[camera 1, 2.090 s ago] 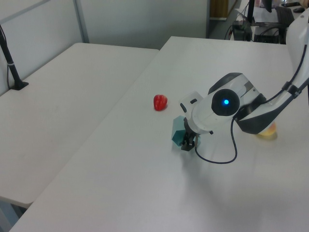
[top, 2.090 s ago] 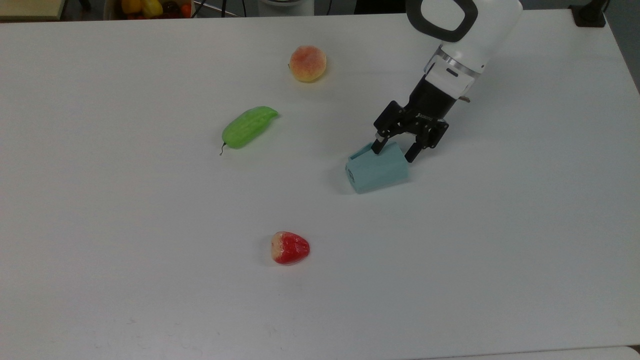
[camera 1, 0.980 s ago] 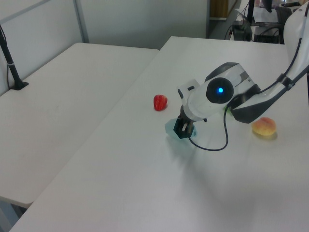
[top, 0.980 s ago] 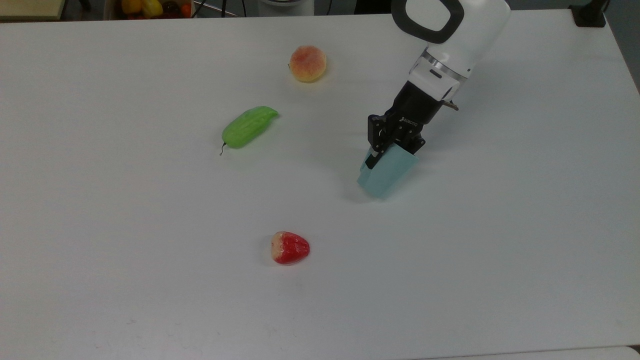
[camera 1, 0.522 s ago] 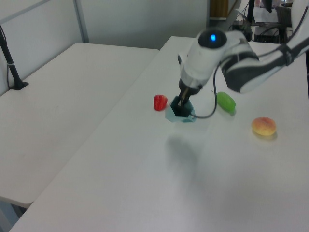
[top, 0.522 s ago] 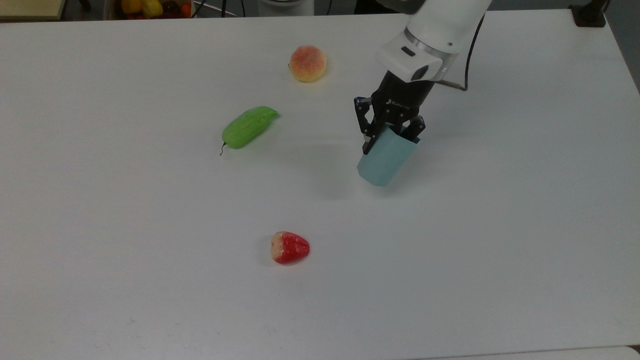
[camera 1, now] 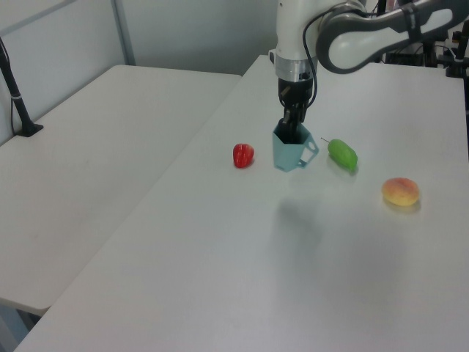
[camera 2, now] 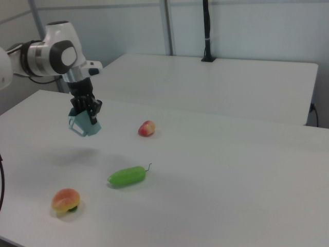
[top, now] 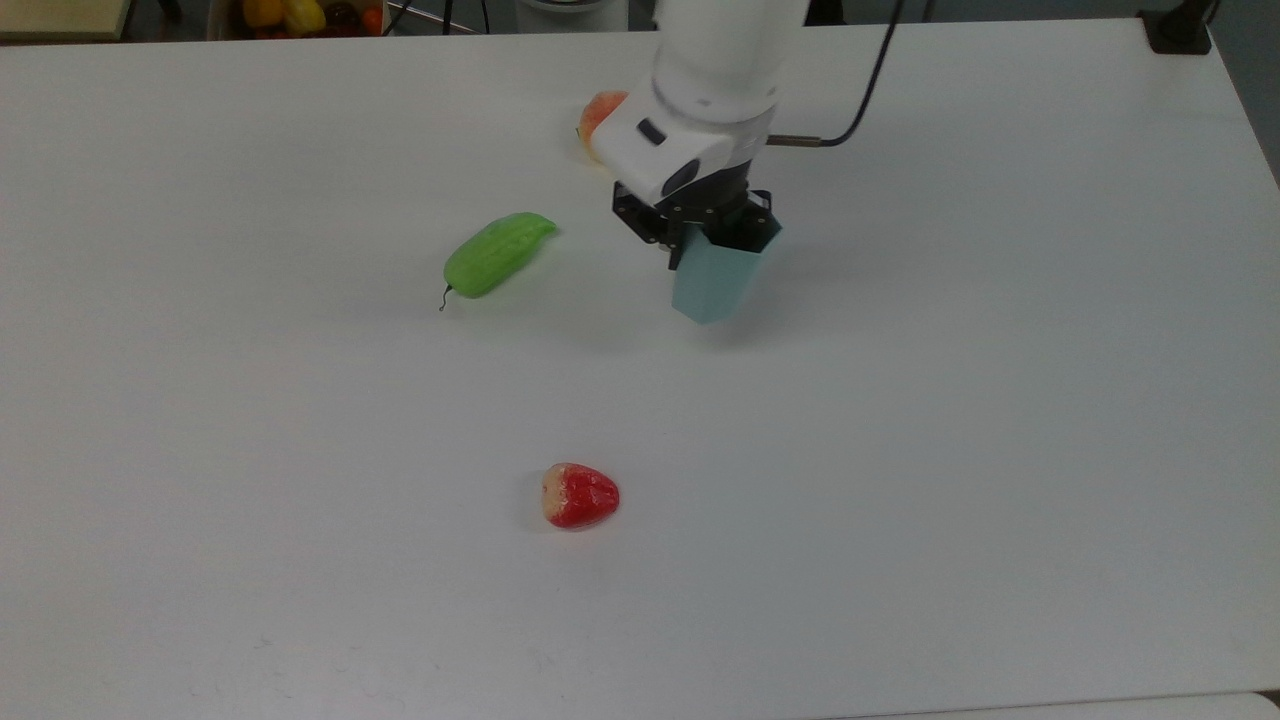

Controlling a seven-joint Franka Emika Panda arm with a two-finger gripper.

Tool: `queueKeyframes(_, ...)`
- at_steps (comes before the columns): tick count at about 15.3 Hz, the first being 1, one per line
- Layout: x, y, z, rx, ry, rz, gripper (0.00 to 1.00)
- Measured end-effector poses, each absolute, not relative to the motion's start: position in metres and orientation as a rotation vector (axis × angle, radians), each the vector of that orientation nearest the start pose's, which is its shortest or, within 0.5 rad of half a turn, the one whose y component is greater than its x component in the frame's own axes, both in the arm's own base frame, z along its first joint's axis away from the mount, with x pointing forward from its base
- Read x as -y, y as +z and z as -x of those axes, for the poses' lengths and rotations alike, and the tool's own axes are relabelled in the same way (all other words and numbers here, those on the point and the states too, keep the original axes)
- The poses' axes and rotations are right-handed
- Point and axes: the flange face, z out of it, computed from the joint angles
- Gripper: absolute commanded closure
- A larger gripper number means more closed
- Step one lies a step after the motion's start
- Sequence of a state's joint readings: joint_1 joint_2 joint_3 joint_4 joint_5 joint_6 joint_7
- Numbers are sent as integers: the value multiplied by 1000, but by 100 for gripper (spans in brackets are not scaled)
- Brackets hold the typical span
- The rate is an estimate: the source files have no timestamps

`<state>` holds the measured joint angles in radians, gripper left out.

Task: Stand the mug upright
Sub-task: 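Lift the cup and rotate it so its base points down, then lower the upright cup onto the table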

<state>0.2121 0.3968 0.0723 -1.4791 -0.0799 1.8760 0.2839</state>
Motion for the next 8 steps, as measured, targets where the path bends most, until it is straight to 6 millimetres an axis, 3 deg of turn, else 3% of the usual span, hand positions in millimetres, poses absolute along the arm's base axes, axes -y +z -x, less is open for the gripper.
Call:
queueKeyframes(2, -170, 433, -657, 117, 98, 3174, 100)
queueKeyframes(8, -182, 376, -661, 333, 249, 3150, 100)
